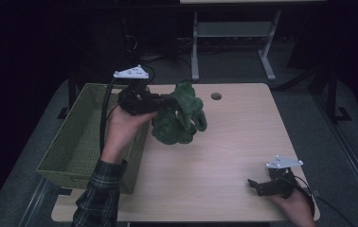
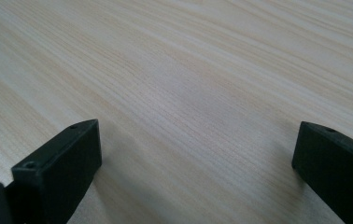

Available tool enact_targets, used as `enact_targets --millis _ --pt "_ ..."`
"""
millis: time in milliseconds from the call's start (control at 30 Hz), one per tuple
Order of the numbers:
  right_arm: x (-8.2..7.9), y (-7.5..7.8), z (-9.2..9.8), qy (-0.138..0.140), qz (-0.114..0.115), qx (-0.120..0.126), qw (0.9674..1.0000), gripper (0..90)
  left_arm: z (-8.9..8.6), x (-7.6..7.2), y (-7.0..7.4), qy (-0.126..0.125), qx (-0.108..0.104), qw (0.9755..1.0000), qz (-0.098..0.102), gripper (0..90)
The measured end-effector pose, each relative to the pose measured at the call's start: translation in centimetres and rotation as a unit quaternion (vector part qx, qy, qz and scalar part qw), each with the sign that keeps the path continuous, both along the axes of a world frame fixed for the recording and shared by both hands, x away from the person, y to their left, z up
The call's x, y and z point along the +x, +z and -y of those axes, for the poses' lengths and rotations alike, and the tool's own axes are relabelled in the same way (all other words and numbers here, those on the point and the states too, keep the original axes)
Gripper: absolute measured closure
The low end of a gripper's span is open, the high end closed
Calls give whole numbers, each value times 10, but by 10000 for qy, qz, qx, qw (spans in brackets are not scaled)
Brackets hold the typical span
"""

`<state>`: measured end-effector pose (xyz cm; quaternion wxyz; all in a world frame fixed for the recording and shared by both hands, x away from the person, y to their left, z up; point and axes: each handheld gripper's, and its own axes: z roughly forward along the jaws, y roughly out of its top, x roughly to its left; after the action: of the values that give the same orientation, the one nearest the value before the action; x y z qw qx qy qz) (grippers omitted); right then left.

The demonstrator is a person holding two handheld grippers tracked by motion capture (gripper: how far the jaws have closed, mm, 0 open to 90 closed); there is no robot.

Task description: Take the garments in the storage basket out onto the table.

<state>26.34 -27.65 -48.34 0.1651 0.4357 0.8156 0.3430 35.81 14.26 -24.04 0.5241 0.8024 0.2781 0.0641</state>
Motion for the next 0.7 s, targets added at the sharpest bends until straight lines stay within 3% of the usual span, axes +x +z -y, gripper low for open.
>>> enact_targets --millis 300,700 --pt "0 0 0 -3 -5 8 10000 9 28 -4 -25 -94 41 9999 -120 824" --pt "0 0 0 -5 -9 9 10000 9 72 -9 -77 -278 105 9985 -468 823"
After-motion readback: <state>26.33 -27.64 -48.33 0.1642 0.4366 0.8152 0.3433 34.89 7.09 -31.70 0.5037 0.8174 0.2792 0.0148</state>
